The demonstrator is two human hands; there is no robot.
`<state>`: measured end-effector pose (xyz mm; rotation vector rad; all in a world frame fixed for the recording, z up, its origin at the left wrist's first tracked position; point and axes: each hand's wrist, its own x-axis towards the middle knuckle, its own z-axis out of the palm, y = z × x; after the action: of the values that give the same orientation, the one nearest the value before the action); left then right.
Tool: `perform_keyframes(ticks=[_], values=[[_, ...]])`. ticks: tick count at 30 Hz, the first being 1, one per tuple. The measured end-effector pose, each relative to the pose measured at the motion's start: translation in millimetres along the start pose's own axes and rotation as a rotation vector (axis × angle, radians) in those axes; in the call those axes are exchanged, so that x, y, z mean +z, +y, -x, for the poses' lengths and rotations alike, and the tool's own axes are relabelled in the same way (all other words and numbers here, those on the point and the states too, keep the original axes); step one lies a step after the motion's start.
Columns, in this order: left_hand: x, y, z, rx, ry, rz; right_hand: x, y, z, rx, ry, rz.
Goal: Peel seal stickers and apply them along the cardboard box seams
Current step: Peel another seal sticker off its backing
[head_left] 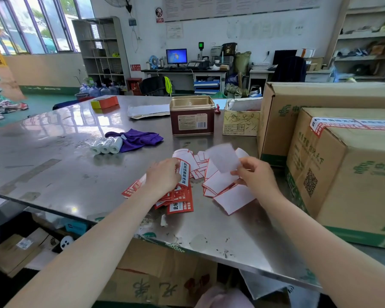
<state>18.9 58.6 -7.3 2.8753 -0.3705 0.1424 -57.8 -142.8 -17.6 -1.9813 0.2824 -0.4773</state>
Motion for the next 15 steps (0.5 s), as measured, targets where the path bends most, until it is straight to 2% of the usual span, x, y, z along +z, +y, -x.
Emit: perform_keyframes(ticks=[3,5,8,11,15], values=[[2,7,1,0.01,0.017,-0.076,-8,1,2,-0.053,0.038,-0.052],[3,15,3,0.03,0.11,-0.026,-12,2,3,-0.051,0.044,-0.083],[4,39,11,0.102,0.226,0.333,-15,6,3,-0.051,0.08,-0.157],[8,75,19,0.04,0.069,0.772,-19,14,3,-0.039,0.138,-0.246],[25,102,17,-0.076,-0.098,1.125,-21,20,1,0.088,0.206,-0.497]])
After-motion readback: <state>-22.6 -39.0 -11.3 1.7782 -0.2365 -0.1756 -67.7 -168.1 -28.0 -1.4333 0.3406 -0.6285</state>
